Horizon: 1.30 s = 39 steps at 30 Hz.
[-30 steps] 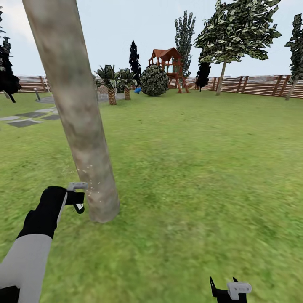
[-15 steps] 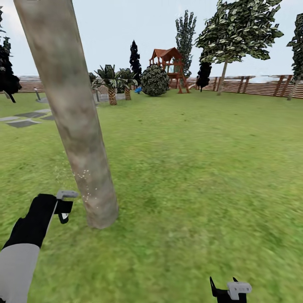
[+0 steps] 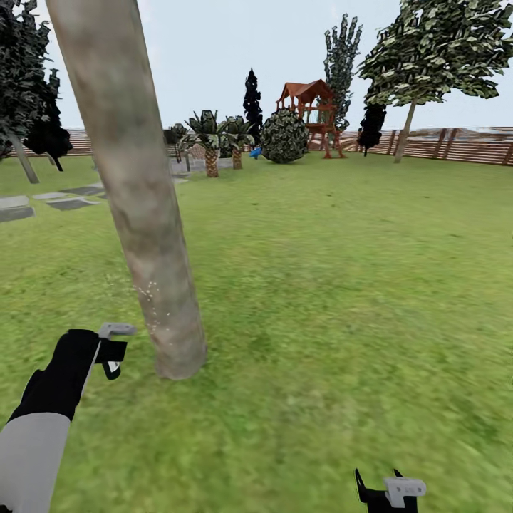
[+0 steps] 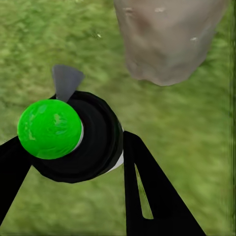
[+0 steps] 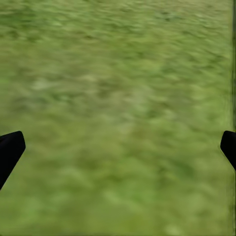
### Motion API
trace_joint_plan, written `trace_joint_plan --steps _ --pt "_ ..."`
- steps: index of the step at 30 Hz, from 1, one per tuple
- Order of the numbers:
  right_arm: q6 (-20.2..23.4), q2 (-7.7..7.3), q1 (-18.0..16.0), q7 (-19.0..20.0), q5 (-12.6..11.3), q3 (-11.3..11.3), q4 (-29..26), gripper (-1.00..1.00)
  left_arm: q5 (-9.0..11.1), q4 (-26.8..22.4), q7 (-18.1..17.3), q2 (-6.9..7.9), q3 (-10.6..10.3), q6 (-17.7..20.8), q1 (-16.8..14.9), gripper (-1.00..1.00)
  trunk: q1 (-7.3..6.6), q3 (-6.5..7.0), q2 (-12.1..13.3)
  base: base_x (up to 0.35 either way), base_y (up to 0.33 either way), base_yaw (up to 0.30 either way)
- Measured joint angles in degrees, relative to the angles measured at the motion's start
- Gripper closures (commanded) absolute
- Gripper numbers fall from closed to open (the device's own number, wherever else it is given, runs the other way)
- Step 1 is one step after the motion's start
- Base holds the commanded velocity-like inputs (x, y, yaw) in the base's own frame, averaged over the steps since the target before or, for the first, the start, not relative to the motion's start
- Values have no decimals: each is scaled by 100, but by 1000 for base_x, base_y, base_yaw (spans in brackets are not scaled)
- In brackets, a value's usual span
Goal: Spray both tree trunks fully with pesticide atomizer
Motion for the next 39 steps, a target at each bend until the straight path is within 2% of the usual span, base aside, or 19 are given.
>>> trace_joint_plan --steps 17,31,39 --pt "0 -2 -1 -1 0 0 0 -100 -15 57 25 1 15 -12 41 100 0 0 0 4 -273 0" --pt "0 -2 0 -1 0 0 0 -100 -37 65 70 13 47 -17 108 100 -2 0 0 154 -253 3" --pt "1 -1 -1 -1 0 0 1 -100 -40 40 82 28 62 -16 124 100 0 0 0 36 -267 246"
